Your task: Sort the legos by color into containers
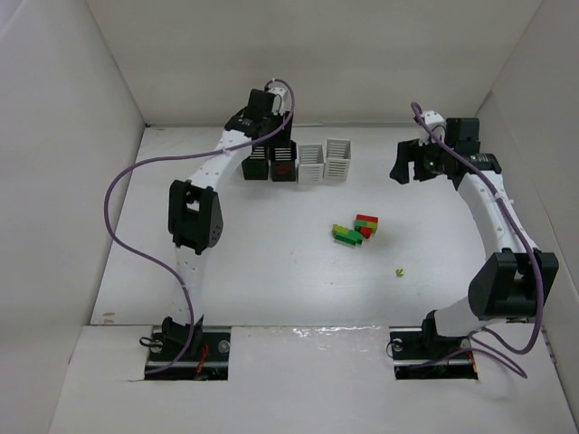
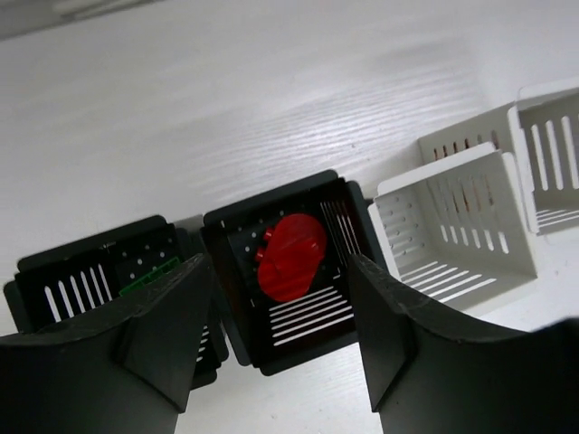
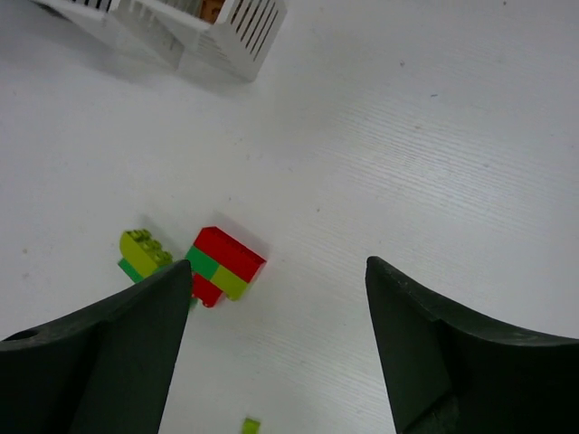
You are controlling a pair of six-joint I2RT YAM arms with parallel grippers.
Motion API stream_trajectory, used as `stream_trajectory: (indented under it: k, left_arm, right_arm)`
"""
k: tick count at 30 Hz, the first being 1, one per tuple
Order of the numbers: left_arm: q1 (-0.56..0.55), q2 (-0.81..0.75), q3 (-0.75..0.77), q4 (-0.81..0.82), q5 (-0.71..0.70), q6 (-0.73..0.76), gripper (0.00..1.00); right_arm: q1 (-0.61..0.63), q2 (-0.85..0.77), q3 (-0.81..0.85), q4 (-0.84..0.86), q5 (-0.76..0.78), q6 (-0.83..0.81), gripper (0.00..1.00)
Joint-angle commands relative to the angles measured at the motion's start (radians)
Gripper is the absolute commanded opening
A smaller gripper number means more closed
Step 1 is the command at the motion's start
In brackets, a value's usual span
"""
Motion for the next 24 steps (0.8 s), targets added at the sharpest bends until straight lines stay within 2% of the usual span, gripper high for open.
stream_trajectory:
  k: [1,3,4,6,12,14,18,19,22,24]
  left_arm:
    - [0.010,-0.124,-0.008,0.080,0.012,0.030,0.59]
    - [0.021,-0.269,-0.095,0.206,0.041,0.030,0.60]
    - [0.021,-0.315,-0.175,0.240,0.052,0.039,0.61]
    - [0.021,-0.440,-0.238,0.295,0.064,0.050,0.61]
    - [0.021,-0.692,-0.489,0.318,0.043,0.050,0.64]
    - [0.021,-0.740,-0.545,0.318,0.010,0.050,0.64]
    - [0.021,-0.817,-0.661,0.318,-0.034,0.072,0.66]
    - [0.021,-0.826,-0.672,0.318,-0.034,0.073,0.66]
    - [0.021,-0.838,-0.682,0.309,-0.043,0.085,0.68]
    - [0.039,-0.847,-0.682,0.300,-0.043,0.085,0.68]
  right_arm:
    - [0.039,-0.036,-0.043,-0.042,-0.042,-0.168,0.82]
    - [0.081,-0.065,-0.087,-0.090,-0.042,-0.259,0.75]
    - [0.092,-0.084,-0.140,-0.107,-0.042,-0.300,0.73]
    - [0.105,-0.150,-0.195,-0.160,-0.042,-0.412,0.67]
    - [0.114,-0.334,-0.396,-0.349,-0.009,-0.787,0.51]
    - [0.099,-0.378,-0.435,-0.421,0.016,-0.897,0.49]
    - [0.034,-0.460,-0.522,-0.523,0.039,-1.208,0.45]
    - [0.017,-0.469,-0.535,-0.536,0.025,-1.330,0.43]
    - [0.008,-0.463,-0.568,-0.560,0.025,-1.466,0.43]
    - [0.032,-0.437,-0.568,-0.560,0.036,-1.492,0.43]
